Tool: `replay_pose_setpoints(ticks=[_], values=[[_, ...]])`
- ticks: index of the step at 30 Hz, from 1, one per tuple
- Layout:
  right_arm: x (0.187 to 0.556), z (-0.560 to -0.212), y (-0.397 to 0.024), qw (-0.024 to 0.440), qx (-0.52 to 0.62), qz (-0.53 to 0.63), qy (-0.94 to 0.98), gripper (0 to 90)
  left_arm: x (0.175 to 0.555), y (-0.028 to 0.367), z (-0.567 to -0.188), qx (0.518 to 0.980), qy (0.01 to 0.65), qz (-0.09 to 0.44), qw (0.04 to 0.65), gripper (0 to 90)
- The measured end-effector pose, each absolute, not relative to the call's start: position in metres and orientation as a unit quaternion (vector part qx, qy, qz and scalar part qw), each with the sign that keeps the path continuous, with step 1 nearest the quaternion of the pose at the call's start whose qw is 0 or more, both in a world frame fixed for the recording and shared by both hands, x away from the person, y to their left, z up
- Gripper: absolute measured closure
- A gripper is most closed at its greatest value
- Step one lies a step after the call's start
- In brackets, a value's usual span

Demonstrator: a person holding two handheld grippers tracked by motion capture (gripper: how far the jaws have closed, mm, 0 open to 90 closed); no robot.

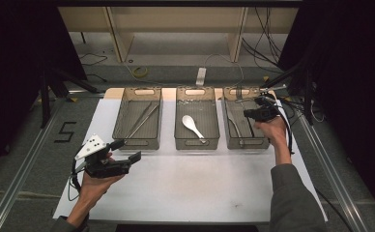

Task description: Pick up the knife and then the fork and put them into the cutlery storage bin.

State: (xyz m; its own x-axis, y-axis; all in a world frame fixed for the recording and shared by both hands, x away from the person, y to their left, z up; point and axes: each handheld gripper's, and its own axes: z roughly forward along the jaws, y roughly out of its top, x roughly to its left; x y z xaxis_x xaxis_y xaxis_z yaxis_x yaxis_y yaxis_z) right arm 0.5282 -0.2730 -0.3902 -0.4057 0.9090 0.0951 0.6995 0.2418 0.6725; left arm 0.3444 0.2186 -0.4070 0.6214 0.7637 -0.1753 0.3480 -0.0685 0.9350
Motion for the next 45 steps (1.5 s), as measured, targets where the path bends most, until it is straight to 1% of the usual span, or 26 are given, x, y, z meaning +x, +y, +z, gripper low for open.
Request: replay_pose_setpoints(ticks=[19, 45], values=[[0.531, -0.402, -0.267, 0.143, 0.532, 0.315, 0.773, 84.6, 0.345, 0.219, -0.407, 0.707, 0.393, 0.185, 0.558, 15.7], [0.535, -0.415, -0.262, 0.136, 0.547, 0.292, 0.773, 84.5, 0.344, 0.218, -0.407, 0.707, 0.393, 0.185, 0.558, 15.7]])
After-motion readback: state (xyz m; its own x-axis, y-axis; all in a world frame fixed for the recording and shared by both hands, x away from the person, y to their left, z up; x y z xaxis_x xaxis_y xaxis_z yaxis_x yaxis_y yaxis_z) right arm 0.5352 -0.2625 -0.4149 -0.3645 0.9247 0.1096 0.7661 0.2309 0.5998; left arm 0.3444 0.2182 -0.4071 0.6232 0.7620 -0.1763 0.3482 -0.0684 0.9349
